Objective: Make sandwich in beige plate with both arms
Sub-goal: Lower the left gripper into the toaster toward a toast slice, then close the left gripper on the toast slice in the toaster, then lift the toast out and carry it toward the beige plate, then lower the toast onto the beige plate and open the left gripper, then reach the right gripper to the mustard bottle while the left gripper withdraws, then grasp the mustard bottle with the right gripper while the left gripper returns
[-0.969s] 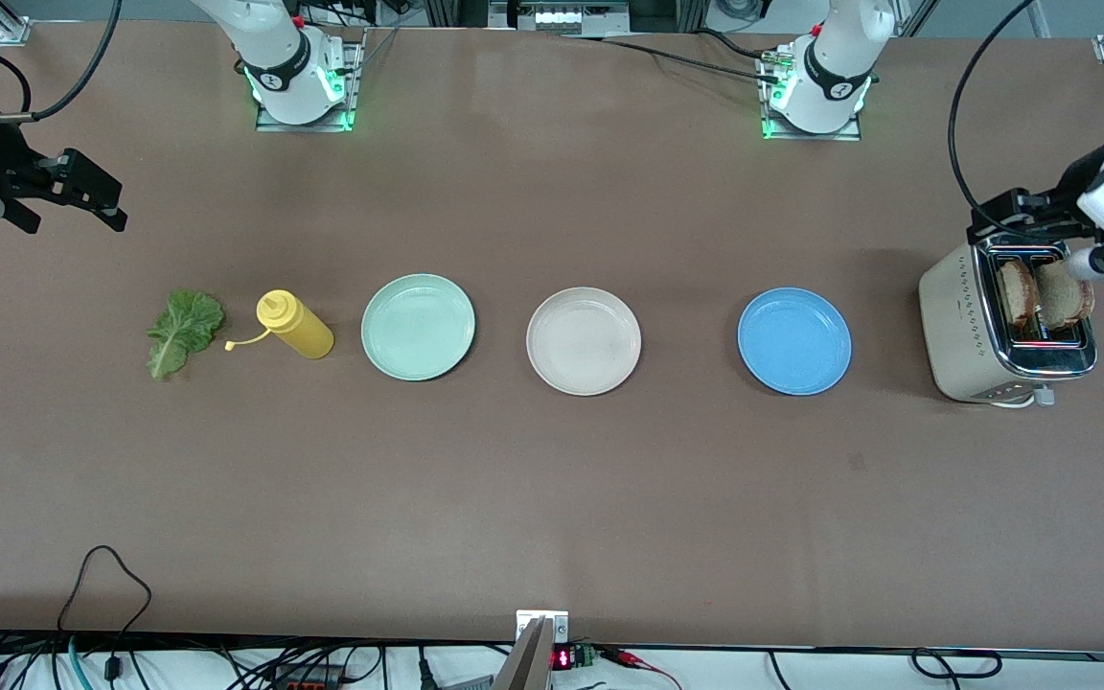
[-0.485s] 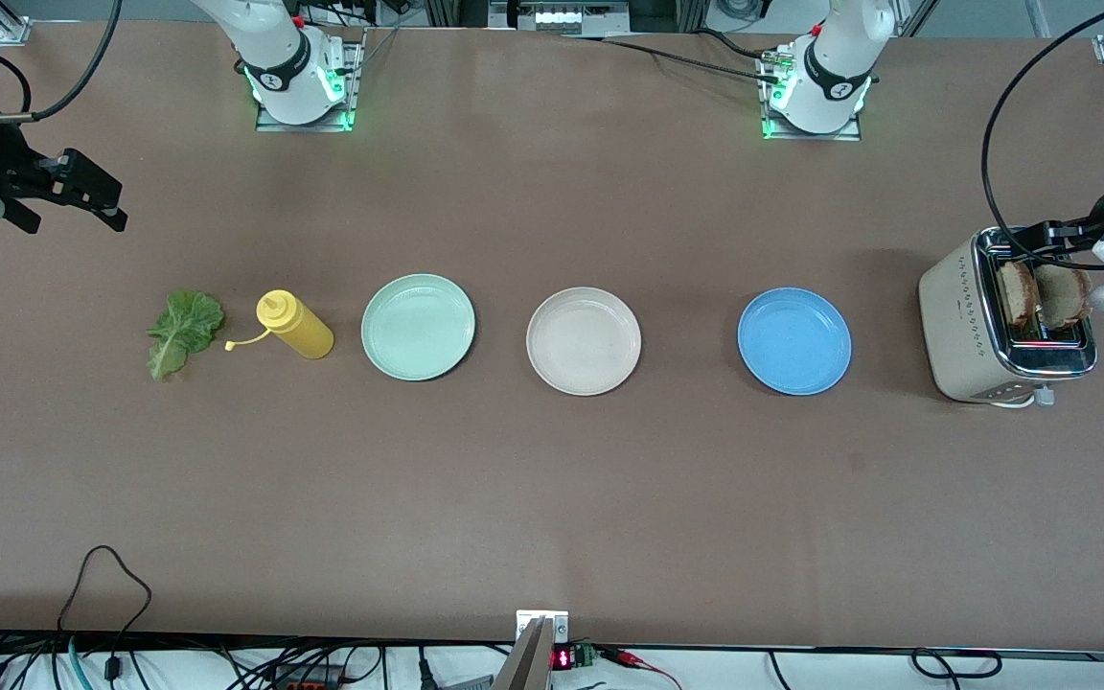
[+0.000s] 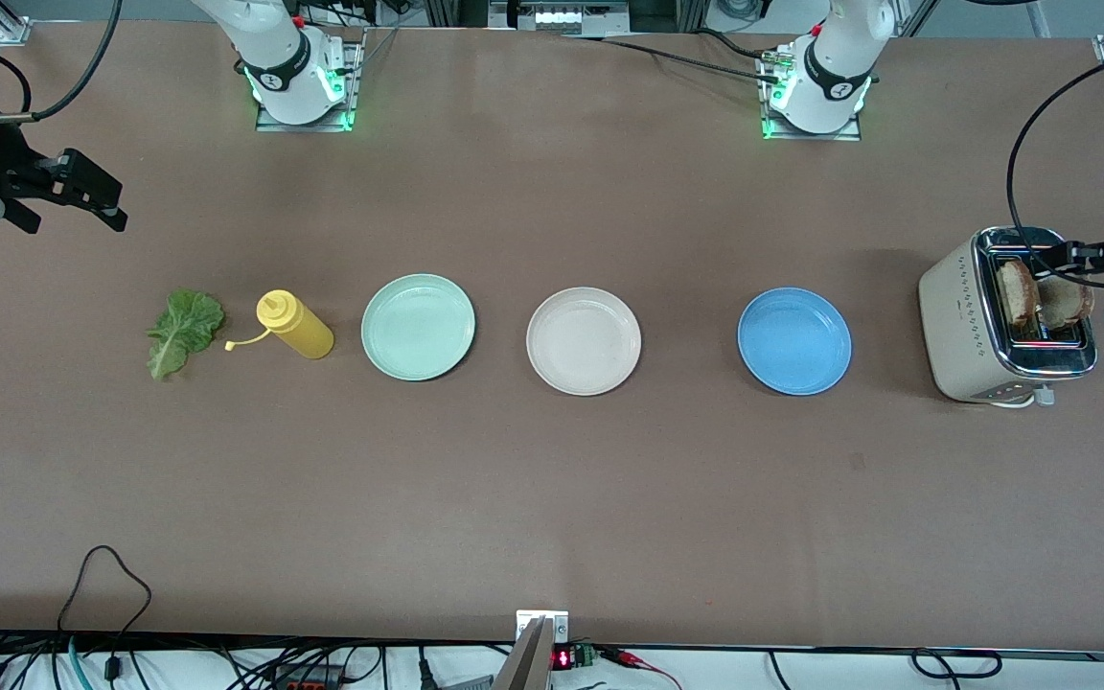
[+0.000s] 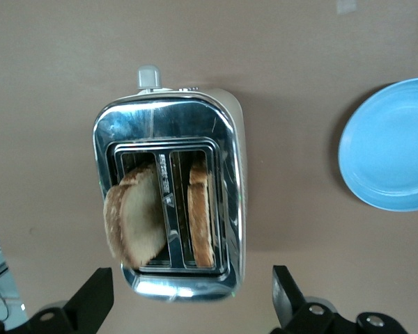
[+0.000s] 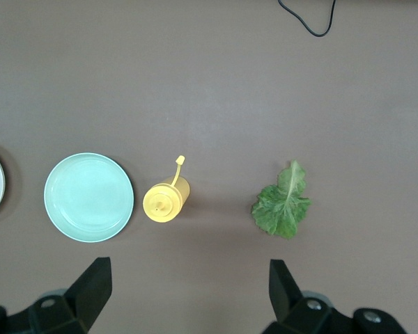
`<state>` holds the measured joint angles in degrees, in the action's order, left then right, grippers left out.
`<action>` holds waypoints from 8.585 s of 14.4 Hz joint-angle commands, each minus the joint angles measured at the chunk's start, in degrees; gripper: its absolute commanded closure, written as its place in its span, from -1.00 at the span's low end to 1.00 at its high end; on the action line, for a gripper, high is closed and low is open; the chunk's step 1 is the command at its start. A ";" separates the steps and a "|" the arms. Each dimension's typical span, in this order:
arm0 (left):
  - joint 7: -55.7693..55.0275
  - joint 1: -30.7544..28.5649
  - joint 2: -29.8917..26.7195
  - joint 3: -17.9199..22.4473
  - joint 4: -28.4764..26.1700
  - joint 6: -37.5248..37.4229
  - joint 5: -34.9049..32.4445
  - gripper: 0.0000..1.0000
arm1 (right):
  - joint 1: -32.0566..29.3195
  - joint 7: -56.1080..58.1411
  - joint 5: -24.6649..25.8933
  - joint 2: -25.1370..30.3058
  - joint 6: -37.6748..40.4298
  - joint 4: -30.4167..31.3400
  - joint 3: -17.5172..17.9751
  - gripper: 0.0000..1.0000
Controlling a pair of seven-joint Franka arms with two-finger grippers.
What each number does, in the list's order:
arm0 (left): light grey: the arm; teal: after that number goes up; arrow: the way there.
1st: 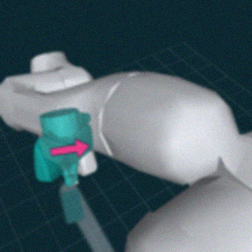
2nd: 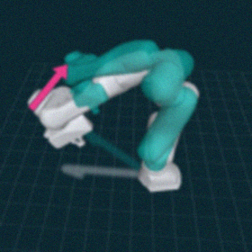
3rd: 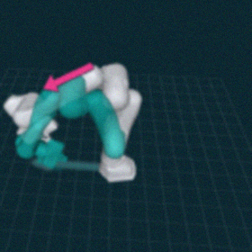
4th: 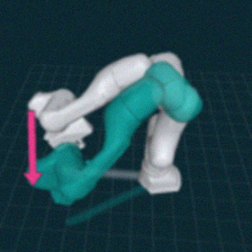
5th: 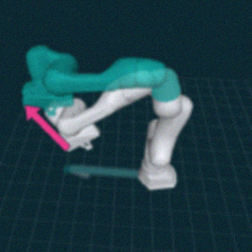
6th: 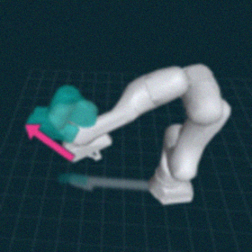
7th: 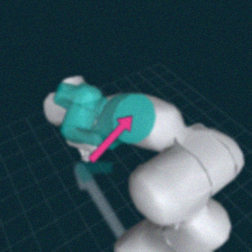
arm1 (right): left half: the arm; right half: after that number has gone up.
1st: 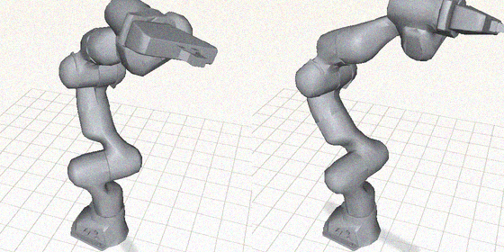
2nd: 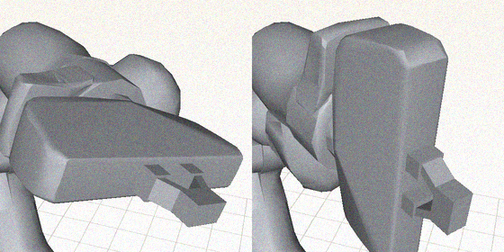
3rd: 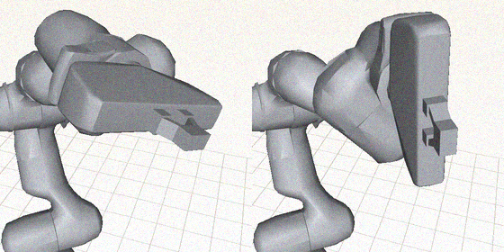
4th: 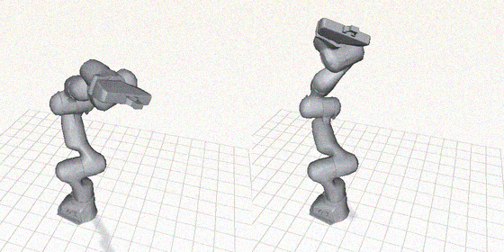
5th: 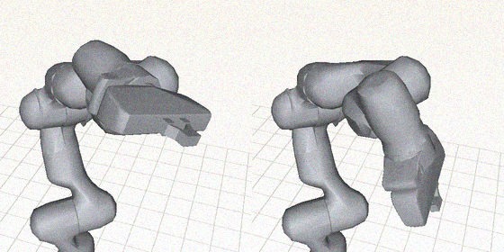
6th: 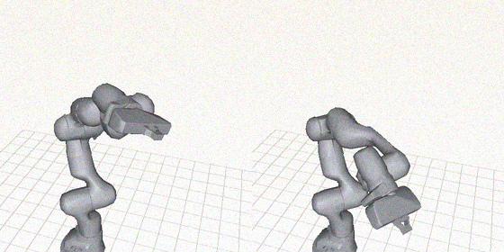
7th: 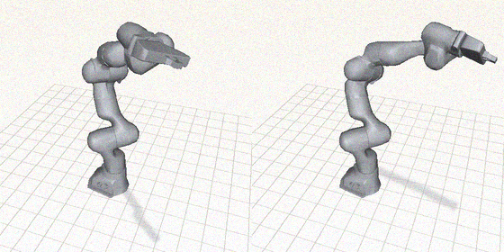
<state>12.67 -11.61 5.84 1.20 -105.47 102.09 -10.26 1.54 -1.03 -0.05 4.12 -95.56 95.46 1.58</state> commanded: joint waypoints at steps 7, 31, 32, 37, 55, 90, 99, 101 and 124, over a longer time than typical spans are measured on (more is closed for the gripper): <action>2.27 -3.41 -2.67 -0.50 -17.12 20.32 -0.99 -1.00 | -0.14 0.76 -0.31 0.80 0.55 0.43 0.09 -1.00; 5.26 -4.21 -4.08 -7.78 2.10 -8.56 -0.82 0.99 | -0.14 0.76 -0.39 0.80 0.55 0.43 0.09 -1.00; 5.17 -4.13 -4.08 -9.19 3.77 -9.88 -0.82 0.99 | -0.14 0.76 -0.39 0.80 0.55 0.43 0.09 -1.00; 4.03 -3.95 -1.63 -20.08 7.48 -19.12 0.05 0.99 | -0.84 6.88 -2.05 0.19 3.00 0.69 -0.43 -1.00; 0.41 11.77 18.77 -21.68 3.44 12.40 62.61 1.00 | -4.26 16.58 -6.90 -1.30 6.70 1.04 -1.31 -1.00; 37.81 13.37 28.19 -20.80 -5.97 23.50 78.94 -1.00 | -20.26 100.83 -51.26 -13.16 -15.01 26.79 -1.75 -1.00; 11.08 12.31 18.60 -20.63 -5.36 21.40 39.30 -1.00 | -23.25 135.56 -66.74 -28.89 -5.70 27.41 -1.75 -1.00; 8.35 11.87 17.72 -20.02 -5.27 19.73 30.78 -1.00 | -23.60 139.87 -68.32 -31.44 -5.08 27.32 -1.75 -1.00; -13.55 -0.17 9.03 -20.01 28.39 -21.22 2.87 -1.00 | -16.31 161.60 -84.24 -42.09 -0.86 25.47 -1.05 -1.00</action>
<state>-0.68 -10.94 15.35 -18.21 -77.88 83.35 -6.44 -15.56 156.16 -82.58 -37.23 -97.26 121.38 0.68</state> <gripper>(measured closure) 0.000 0.000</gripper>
